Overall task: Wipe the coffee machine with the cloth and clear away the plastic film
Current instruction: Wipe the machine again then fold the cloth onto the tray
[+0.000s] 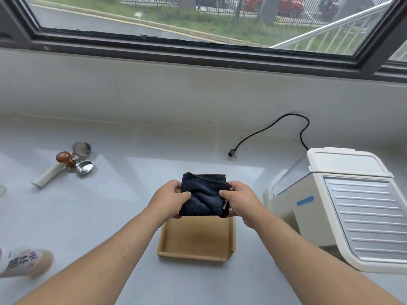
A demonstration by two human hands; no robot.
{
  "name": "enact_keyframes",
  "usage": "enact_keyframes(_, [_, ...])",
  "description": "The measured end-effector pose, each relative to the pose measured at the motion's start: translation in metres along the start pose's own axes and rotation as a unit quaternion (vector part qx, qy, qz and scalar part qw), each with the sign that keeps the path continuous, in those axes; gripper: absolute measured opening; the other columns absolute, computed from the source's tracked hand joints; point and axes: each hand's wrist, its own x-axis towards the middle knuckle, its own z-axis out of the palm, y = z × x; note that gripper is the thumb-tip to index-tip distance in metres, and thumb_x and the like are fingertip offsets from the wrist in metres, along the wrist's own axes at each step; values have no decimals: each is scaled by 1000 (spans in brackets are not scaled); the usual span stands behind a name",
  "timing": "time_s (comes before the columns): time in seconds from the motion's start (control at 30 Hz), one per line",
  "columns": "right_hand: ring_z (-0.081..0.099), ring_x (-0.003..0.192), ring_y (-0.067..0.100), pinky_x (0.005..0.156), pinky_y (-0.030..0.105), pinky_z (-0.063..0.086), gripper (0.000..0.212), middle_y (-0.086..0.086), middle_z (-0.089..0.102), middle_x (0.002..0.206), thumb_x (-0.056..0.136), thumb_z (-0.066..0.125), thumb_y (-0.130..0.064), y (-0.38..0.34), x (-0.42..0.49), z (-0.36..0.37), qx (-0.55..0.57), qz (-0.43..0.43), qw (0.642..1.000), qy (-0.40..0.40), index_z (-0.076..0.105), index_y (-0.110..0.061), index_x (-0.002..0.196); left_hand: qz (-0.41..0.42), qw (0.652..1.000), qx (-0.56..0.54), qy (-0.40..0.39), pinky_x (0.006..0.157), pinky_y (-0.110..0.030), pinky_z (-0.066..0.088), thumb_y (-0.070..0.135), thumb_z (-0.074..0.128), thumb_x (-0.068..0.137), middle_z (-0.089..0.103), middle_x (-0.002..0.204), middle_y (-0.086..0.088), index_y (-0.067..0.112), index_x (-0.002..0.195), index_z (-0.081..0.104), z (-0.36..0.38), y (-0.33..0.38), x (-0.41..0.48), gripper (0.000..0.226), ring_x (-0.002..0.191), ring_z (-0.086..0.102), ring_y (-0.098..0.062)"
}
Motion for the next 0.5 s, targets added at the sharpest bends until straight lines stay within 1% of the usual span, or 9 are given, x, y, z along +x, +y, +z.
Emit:
enact_keyframes(0.1, [76, 88, 36, 63, 55, 65, 10, 16, 74, 105, 97, 62, -7, 12, 3, 1, -9, 7, 1000, -5, 68, -11, 105, -13, 1000, 9, -5, 64, -41, 67, 28, 68, 90, 73, 100, -2, 30, 102, 64, 5, -12, 4, 13, 89, 75, -24])
enact_keyframes(0.2, [76, 93, 37, 66, 60, 65, 15, 14, 73, 106, 95, 63, -8, 24, 7, 4, -31, 12, 999, -11, 70, -17, 104, -22, 999, 37, 1, 59, -36, 65, 34, 69, 87, 72, 95, 1, 36, 100, 63, 8, -25, 8, 15, 84, 74, -21])
enact_keyframes(0.3, [75, 92, 38, 71, 61, 64, 12, 14, 72, 103, 93, 65, -13, 35, 10, 8, -67, 20, 998, -6, 69, -18, 104, -16, 997, 73, 7, 56, -34, 64, 39, 68, 82, 72, 87, 3, 42, 94, 65, 11, -37, 10, 13, 77, 74, -19])
enact_keyframes(0.37, [75, 92, 39, 75, 63, 63, 11, 14, 73, 102, 93, 65, -14, 43, 12, 11, -96, 20, 995, 0, 69, -19, 102, -20, 993, 115, 11, 61, -38, 66, 44, 67, 79, 73, 85, 6, 38, 95, 65, 12, -43, 11, 17, 75, 74, -19])
enact_keyframes(0.43, [75, 91, 42, 76, 64, 62, 11, 14, 73, 99, 93, 64, -12, 49, 12, 13, -100, 23, 995, 1, 69, -19, 100, -26, 989, 148, 13, 73, -43, 66, 47, 66, 78, 73, 86, 8, 35, 95, 66, 14, -49, 12, 21, 80, 74, -19])
enact_keyframes(0.5, [76, 91, 43, 76, 64, 62, 11, 18, 73, 100, 93, 62, -11, 54, 13, 14, -104, 28, 994, -3, 68, -19, 100, -32, 985, 166, 10, 79, -44, 64, 48, 65, 78, 73, 87, 10, 35, 94, 66, 15, -53, 12, 21, 84, 73, -19])
